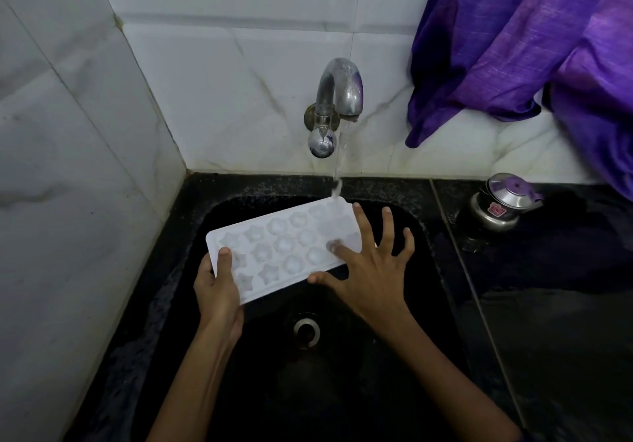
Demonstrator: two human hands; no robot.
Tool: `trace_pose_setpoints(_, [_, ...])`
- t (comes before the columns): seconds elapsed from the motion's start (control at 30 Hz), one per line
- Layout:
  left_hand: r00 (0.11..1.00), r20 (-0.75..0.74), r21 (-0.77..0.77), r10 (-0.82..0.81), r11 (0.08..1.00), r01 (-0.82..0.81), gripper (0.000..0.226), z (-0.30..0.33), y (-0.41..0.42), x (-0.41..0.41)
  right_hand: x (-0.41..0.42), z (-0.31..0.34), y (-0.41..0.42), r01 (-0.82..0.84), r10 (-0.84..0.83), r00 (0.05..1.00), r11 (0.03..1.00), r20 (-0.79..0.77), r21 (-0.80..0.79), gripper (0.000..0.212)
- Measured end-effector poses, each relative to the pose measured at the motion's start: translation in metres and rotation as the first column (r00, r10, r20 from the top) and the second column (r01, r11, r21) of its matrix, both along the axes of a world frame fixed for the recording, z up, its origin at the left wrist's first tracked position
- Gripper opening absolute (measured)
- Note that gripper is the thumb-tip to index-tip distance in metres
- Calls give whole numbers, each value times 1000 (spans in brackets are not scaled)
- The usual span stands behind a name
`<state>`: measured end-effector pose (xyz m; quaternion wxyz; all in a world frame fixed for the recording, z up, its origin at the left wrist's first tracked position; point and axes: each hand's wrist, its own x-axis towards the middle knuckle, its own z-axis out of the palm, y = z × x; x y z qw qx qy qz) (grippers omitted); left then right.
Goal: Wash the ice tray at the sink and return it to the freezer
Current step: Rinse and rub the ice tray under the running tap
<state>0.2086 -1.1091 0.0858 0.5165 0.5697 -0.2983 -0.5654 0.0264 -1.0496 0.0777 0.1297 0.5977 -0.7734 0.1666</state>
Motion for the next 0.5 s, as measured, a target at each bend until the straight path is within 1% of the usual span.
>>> trace_pose_setpoints(0.07, [1000,16,-10,-2,1000,3,22,1,0,0,0,-3,1,-7,7,1000,1000,-2,8,63])
trace_pose_setpoints(0.2, [1000,-12,15,-23,1000,23,25,-1,-1,1,-3,2,5,49,-47,994,999,94,-11,67])
trace_pose_setpoints(0.3, [999,-24,0,-49,999,49,26,1,-2,-3,-6,5,6,76,-75,993,997,91,-2,70])
trace_pose_setpoints(0.43, [998,-14,-26,-67,997,67,23,2,-3,-13,-12,4,8,65,-66,997,997,36,35,65])
trace_pose_setpoints(0.5, [997,-10,-18,-75,997,74,24,0,-3,-17,-16,7,11,92,-96,992,995,86,47,66])
